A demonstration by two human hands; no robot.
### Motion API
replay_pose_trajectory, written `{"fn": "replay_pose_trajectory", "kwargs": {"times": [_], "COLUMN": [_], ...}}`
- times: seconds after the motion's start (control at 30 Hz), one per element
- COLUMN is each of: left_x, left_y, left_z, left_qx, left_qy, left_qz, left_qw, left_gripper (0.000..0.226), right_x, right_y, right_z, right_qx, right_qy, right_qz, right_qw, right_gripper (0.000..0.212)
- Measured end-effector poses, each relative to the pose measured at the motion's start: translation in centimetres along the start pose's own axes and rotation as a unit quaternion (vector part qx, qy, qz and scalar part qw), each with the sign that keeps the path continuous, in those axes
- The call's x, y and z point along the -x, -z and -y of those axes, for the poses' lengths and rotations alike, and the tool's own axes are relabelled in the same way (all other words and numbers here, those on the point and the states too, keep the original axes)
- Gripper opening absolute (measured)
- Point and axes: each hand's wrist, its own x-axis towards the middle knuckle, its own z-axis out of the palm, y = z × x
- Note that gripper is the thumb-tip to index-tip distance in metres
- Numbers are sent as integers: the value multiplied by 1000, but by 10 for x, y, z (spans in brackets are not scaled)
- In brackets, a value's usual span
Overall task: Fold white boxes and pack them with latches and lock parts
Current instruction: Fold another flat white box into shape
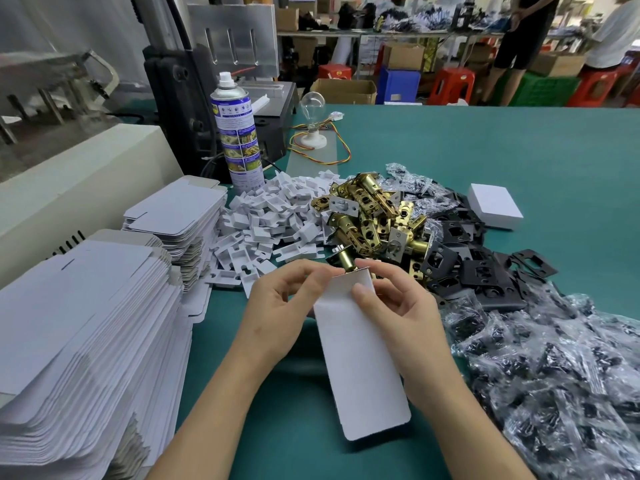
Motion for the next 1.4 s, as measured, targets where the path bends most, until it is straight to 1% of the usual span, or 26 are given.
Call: {"fn": "replay_pose_trajectory", "kwargs": {"times": [0.13, 0.2, 0.3, 0.43, 0.57, 0.63, 0.77, 0.87, 0.97, 1.07, 1.3, 1.4], "left_x": [-1, -1, 1, 1, 2, 1, 0, 1, 1, 1, 0, -1], "left_y": [2, 2, 1, 2, 3, 5, 5, 2, 2, 2, 4, 6], "left_z": [1, 1, 0, -3, -4, -3, -2, -1, -1, -1, 1, 1], "left_qx": [0, -10, -18, 0, 23, 33, 32, 23, 27, 31, 12, 12], "left_qy": [19, 19, 10, 25, 47, 59, 77, 76, 87, 94, 86, 91], "left_qz": [11, 22, 42, 27, 19, 19, 19, 14, 3, -4, -12, -7], "left_qw": [1000, 1000, 999, 999, 998, 998, 996, 997, 996, 995, 996, 996], "left_gripper": [27, 24, 18, 20, 22, 22, 19, 18, 17, 17, 16, 16], "right_x": [0, 0, 0, 1, 2, 1, 2, 2, 1, 1, 4, 5], "right_y": [-1, -2, -2, -3, -6, -6, -5, -7, -8, -9, -8, -9], "right_z": [-1, 0, 0, 1, 1, 0, -3, -6, -9, -10, -7, -6], "right_qx": [-3, -19, -23, -13, 5, 28, 78, 110, 101, 104, 109, 104], "right_qy": [0, -5, -9, -9, 10, 14, 31, 48, 41, 46, 55, 51], "right_qz": [-7, -22, -34, -27, -11, -3, -3, -2, -18, -26, -13, -11], "right_qw": [1000, 1000, 999, 1000, 1000, 999, 996, 993, 994, 993, 992, 993], "right_gripper": [24, 22, 25, 28, 27, 25, 28, 32, 39, 33, 8, 8]}}
